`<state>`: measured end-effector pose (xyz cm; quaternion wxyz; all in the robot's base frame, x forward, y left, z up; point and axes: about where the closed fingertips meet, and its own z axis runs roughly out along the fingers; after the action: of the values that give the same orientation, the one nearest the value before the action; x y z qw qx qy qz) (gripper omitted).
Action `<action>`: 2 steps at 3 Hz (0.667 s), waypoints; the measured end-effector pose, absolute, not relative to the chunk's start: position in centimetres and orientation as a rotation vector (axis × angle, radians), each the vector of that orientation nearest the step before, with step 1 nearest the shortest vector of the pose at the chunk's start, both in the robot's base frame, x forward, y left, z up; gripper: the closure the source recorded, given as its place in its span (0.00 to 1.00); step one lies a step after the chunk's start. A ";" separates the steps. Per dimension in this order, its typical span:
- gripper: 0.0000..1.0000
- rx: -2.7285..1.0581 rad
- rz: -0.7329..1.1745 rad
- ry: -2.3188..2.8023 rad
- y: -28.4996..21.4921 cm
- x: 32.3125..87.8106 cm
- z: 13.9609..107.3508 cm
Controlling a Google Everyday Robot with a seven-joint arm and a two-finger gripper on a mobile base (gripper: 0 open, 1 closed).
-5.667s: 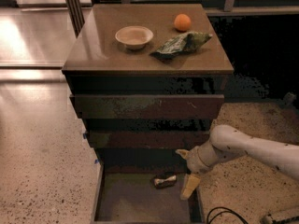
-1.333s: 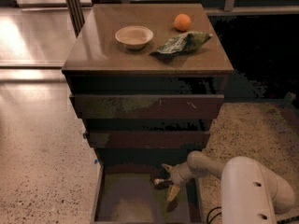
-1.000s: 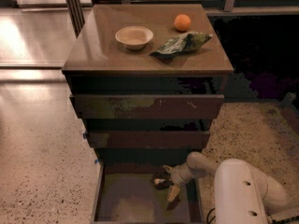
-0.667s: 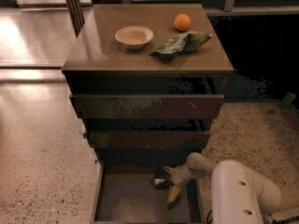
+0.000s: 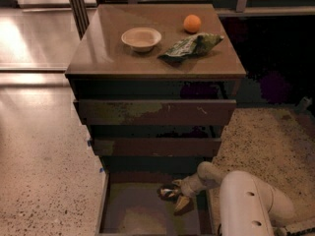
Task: Pick orange can from bottom drawer and place on counter
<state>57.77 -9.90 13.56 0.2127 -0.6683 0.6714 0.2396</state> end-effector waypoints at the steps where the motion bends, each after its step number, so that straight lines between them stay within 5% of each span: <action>1: 0.47 -1.855 0.665 1.864 -9.9 57.8 13.6; 2: 0.70 -1.855 0.666 1.864 -9.9 57.8 13.6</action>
Offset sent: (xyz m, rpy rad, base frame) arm 0.0000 0.0000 0.0000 0.0000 0.0000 0.0000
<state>57.76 -9.90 13.56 0.2127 -0.6683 0.6714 0.2397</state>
